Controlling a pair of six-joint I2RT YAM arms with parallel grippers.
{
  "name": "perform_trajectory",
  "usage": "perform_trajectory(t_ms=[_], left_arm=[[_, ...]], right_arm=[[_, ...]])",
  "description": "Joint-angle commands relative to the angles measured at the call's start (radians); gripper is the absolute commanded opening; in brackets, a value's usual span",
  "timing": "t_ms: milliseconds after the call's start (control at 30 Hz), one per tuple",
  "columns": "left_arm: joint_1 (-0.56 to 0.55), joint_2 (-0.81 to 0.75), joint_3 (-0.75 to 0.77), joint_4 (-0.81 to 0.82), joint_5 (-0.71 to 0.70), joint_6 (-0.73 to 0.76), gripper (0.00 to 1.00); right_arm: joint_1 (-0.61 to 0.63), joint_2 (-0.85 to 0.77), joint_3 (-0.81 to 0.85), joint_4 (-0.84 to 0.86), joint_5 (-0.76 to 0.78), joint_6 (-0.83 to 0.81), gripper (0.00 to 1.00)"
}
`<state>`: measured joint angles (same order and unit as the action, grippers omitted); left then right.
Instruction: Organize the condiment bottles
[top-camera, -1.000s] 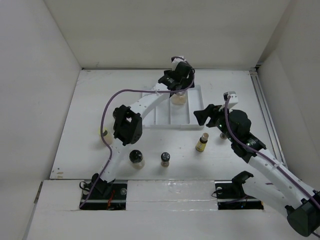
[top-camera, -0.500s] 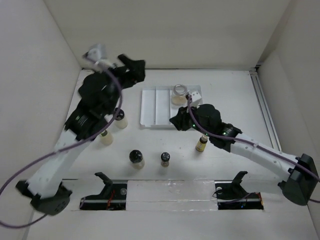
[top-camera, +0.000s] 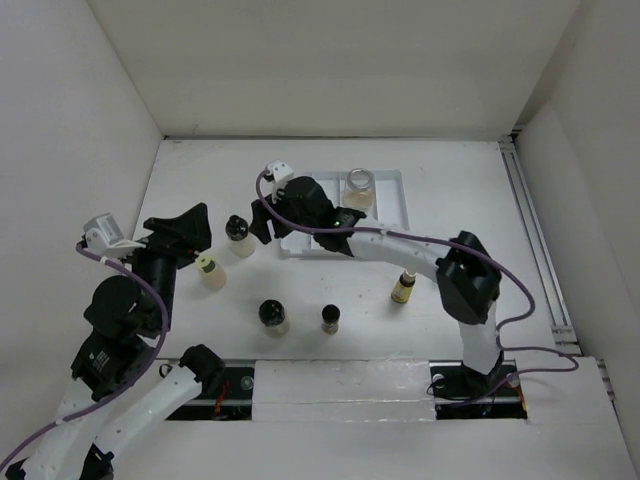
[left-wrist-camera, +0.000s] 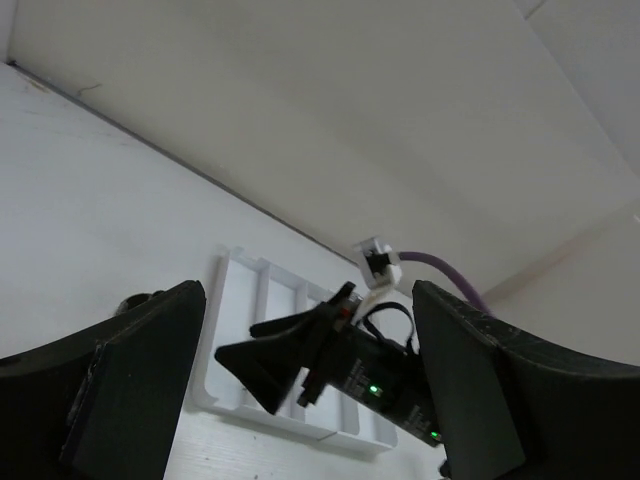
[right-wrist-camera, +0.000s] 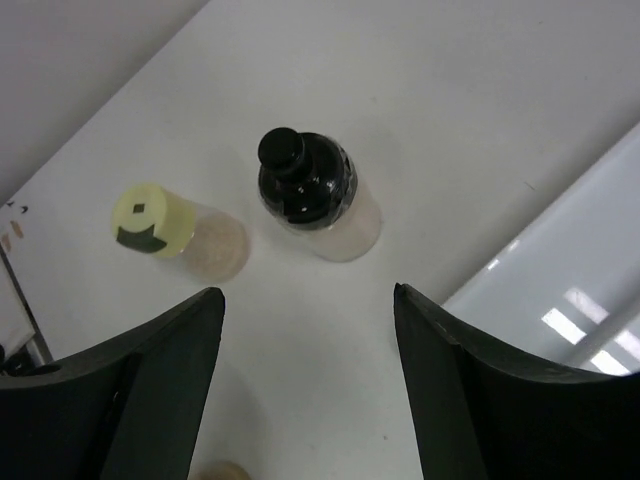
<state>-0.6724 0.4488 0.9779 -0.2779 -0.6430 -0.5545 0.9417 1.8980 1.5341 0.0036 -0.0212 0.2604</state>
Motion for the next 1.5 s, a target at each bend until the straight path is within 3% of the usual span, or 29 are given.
perform_trajectory(t_ms=[0, 200, 433, 567, 600, 700, 800, 967, 1167, 1467], left_arm=[[0.002, -0.059, -0.043, 0.011, -0.05, 0.022, 0.8], [0.002, -0.136, -0.106, 0.098, -0.075, 0.076, 0.8], [0.002, -0.127, -0.134, 0.132, -0.052, 0.111, 0.8], [0.002, -0.127, -0.154, 0.143, -0.04, 0.12, 0.8], [0.002, -0.127, -0.154, 0.143, -0.029, 0.12, 0.8], [0.002, -0.117, -0.154, 0.152, -0.029, 0.13, 0.8], [0.002, -0.117, -0.165, 0.152, -0.029, 0.13, 0.8], [0.002, -0.117, -0.174, 0.161, -0.029, 0.139, 0.8], [0.002, -0.107, -0.174, 0.161, -0.018, 0.148, 0.79], [0.002, -0.067, -0.183, 0.171, 0.002, 0.157, 0.79]], right_arm=[[0.003, 0.138, 0.179, 0.001, -0.019, -0.022, 0.74], [0.014, 0.358, 0.502, -0.12, -0.059, -0.046, 0.74], [0.032, 0.472, 0.633, -0.14, -0.037, -0.066, 0.73], [0.032, 0.507, 0.656, -0.128, 0.001, -0.066, 0.66], [0.032, 0.507, 0.656, -0.128, 0.001, -0.066, 0.63], [0.042, 0.516, 0.643, -0.109, 0.021, -0.066, 0.4], [0.042, 0.462, 0.574, -0.042, 0.043, -0.066, 0.33], [0.042, 0.316, 0.48, 0.087, 0.119, -0.035, 0.3], [-0.044, 0.144, 0.339, 0.161, 0.171, -0.003, 0.29], [-0.176, 0.14, 0.236, 0.187, 0.23, 0.066, 0.28]])
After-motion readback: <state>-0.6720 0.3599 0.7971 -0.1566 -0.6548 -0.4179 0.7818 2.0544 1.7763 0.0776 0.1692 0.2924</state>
